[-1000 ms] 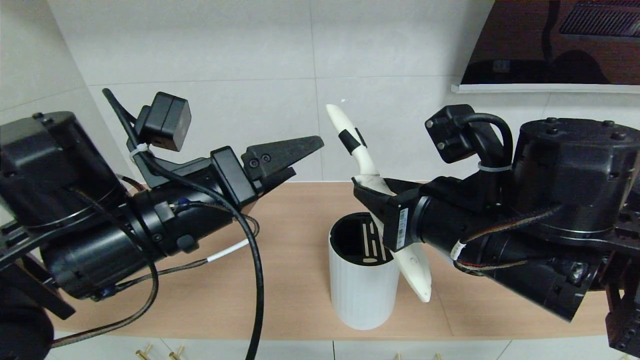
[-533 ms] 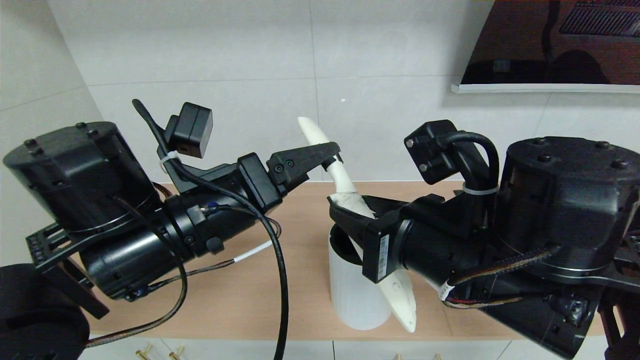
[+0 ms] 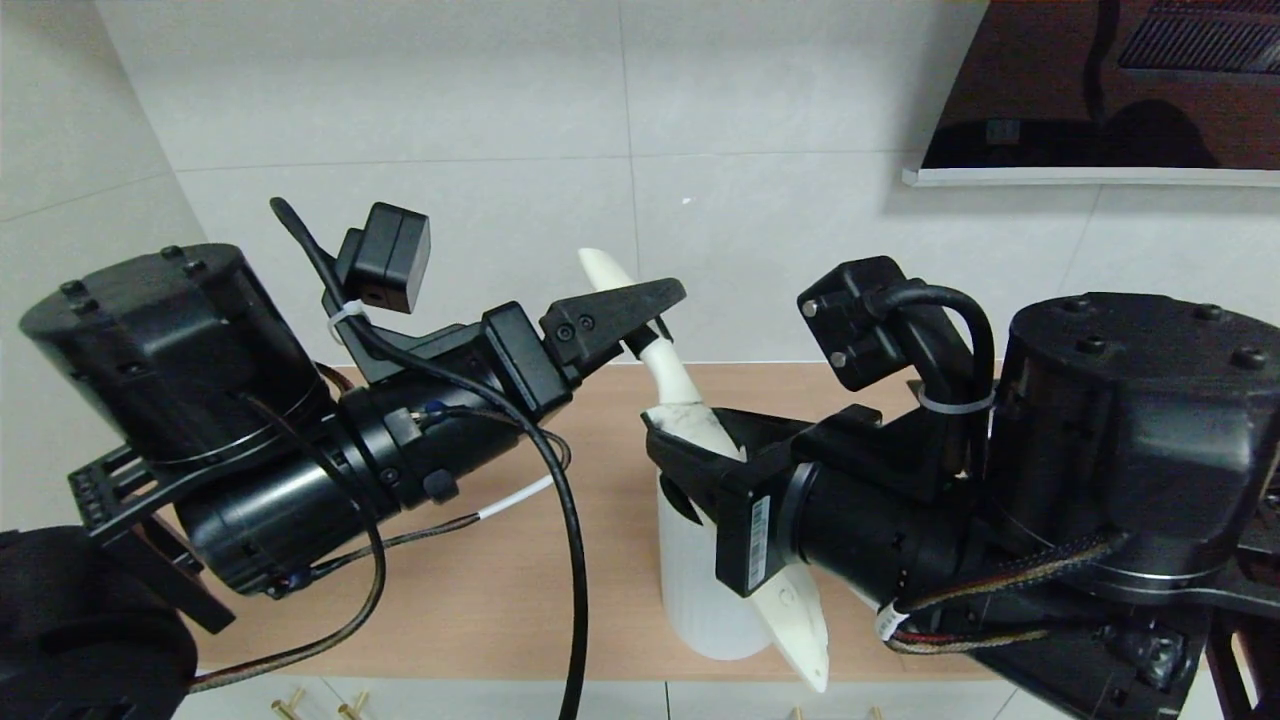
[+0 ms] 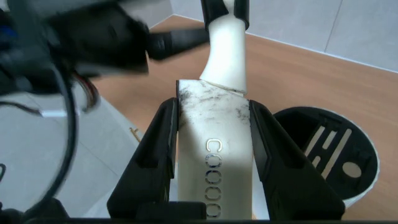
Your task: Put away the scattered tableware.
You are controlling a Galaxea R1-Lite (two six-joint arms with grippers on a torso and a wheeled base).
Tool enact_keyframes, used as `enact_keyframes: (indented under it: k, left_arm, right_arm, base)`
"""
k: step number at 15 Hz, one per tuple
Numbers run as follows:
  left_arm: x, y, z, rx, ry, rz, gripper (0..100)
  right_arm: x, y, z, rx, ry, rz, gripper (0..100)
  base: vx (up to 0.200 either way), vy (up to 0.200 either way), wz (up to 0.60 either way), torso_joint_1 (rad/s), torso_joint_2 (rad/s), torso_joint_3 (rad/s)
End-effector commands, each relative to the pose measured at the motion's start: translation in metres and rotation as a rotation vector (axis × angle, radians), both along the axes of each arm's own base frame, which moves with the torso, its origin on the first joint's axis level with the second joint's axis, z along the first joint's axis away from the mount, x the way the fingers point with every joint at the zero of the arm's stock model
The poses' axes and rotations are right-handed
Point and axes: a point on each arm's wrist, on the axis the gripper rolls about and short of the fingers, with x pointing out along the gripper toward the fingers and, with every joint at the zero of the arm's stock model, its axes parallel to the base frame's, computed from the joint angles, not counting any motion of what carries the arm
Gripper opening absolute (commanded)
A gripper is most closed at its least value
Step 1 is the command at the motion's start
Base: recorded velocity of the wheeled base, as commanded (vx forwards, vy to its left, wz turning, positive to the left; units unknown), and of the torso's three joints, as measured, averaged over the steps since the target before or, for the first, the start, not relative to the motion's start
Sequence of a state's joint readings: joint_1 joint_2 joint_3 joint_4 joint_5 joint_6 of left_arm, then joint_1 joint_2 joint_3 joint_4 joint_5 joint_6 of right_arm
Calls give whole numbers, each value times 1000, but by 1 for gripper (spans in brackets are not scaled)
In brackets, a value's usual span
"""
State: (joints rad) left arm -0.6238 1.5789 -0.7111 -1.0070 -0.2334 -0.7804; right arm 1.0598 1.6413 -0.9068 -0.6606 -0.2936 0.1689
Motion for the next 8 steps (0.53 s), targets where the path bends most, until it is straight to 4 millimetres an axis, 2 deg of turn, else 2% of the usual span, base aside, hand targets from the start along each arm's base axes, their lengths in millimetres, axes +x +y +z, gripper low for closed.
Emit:
enact_keyframes:
  k: [1,8]
  left_arm:
    - [0,1,0,-1,-1,1,100]
    - [4,-3,-5,8,13,6,100]
  right_arm:
    - [-3,2,-2,-2,8,11,0]
    - [-7,4,-2,2,12,28,0]
  base:
    - [0,0,0,0,0,0]
    - [0,0,0,0,0,0]
